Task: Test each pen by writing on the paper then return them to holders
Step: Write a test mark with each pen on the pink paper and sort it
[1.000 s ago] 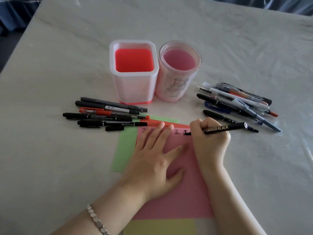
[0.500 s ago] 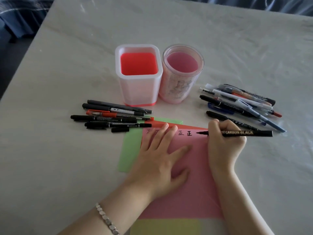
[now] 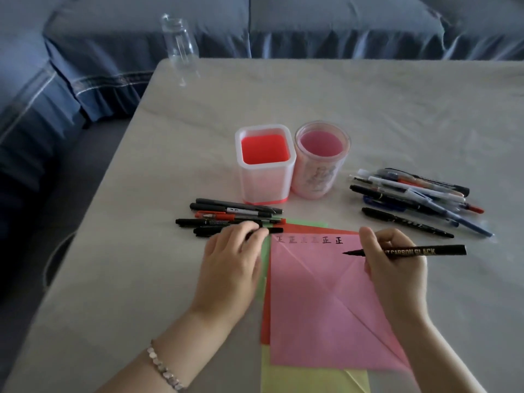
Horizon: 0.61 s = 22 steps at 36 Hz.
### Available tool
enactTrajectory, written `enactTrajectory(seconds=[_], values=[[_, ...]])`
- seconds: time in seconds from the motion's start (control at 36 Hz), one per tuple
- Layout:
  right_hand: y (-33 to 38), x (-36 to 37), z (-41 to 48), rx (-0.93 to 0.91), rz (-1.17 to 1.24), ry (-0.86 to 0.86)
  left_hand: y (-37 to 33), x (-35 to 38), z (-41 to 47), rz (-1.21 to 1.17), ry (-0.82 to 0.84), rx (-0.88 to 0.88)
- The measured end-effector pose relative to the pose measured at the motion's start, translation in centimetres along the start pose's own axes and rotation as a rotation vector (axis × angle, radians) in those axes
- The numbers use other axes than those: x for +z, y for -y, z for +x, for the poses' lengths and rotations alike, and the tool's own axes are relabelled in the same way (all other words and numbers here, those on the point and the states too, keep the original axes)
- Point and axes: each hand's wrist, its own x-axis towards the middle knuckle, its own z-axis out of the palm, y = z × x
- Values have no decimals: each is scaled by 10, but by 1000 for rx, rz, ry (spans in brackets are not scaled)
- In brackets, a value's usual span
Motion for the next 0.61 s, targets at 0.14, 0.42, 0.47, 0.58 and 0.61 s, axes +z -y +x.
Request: enactTrajectory(seconds=[0.14,0.42,0.47,0.58,0.61], values=[[9,0,-7,3,-11,47,27,-13,3,133,106,-57],[14,-10,-12,16,-56,89,22,-5,3,123,195,-84],[16,-11,-13,-1,-55,95,13,-6,2,40,156,-99],[24,-15,-14,0,-21,113,-6,-13,5,-84,99,-112],[25,-15,-14,3,-6,120,-7,-13,6,-68,106,-102]])
